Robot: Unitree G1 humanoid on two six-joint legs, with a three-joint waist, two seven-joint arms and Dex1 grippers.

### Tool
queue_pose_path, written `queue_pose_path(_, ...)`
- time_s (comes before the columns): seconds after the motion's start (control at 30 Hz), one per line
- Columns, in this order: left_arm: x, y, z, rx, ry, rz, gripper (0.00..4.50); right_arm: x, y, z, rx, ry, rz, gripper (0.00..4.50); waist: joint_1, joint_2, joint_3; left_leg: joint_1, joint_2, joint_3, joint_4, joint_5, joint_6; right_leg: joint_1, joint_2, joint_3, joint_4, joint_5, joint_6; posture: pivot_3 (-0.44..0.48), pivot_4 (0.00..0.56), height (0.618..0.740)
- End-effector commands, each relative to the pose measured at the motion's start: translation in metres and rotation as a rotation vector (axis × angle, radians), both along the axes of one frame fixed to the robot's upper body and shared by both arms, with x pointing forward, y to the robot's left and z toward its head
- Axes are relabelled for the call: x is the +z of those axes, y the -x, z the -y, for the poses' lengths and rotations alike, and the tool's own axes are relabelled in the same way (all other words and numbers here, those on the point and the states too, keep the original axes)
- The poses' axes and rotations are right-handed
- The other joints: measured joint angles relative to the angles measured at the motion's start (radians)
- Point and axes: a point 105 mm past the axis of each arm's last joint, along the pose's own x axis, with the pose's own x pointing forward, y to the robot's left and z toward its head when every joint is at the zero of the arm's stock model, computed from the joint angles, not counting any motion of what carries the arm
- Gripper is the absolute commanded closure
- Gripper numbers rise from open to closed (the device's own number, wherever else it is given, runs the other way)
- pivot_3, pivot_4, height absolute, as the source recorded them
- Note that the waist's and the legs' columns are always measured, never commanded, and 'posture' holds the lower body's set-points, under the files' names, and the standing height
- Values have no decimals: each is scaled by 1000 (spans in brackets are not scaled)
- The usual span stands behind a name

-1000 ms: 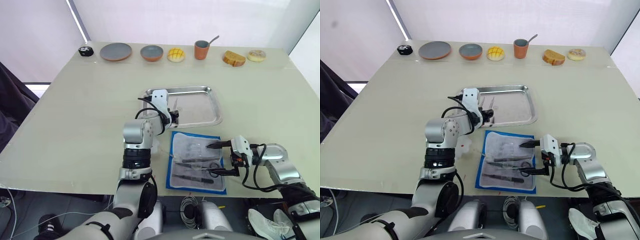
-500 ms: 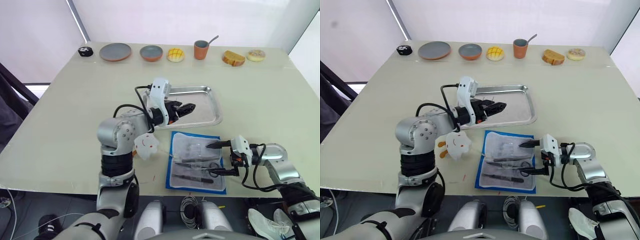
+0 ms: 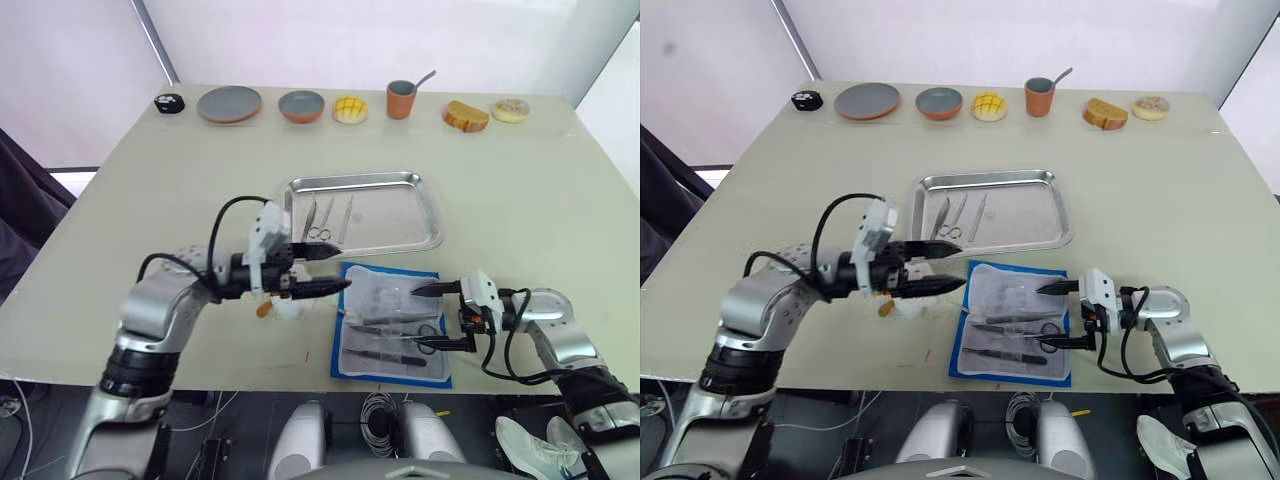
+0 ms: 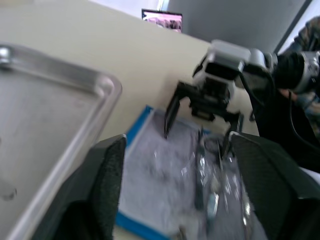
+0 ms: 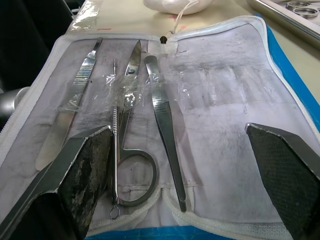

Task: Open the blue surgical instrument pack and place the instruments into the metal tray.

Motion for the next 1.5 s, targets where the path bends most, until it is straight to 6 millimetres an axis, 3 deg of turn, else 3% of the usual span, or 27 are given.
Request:
queue_pose_path(0.03,10,10,-16,-43,-1,51,154,-25,10,6,-26,60,-103,0,1,0,0,0,0,0,0,0,0,0,0,0,0,0,0,0,150,740)
queue_pose_path(0.27,9,14,-48,-3,-46,13,154,-24,10,8,-26,57,-105,0,2,3,2,0,1,0,0,0,0,0,0,-1,0,0,0,0,150,740)
queue_pose_path(0.47,7,14,-47,-39,-84,36,154,-23,8,12,-32,63,-105,0,3,3,2,0,1,0,0,0,0,0,0,-1,0,0,0,0,150,740)
queue_pose_path(0.73,-6,14,-15,-131,-112,105,154,-21,7,13,-26,61,-102,0,3,2,2,0,1,0,0,0,0,0,0,-1,0,0,0,0,150,740)
queue_pose_path(0.97,-27,1,16,-159,-142,128,154,-19,8,10,-17,47,-99,0,4,3,2,-1,0,0,0,0,1,0,1,-1,0,0,0,0,150,740)
queue_pose_path(1.1,-37,6,47,-232,-159,159,1888,-20,10,10,-21,47,-98,0,5,3,2,-1,-1,0,0,0,1,0,1,-1,0,0,0,0,150,740)
queue_pose_path(1.27,-43,4,67,-265,-211,182,1888,-19,10,10,-23,47,-95,0,5,2,2,-1,-1,0,0,0,1,0,1,-1,0,0,0,0,150,740)
queue_pose_path(1.5,-47,-8,74,-250,-251,194,1888,-19,10,9,-30,43,-92,0,4,3,2,-1,-2,-1,0,0,1,0,1,-1,0,0,0,0,150,740)
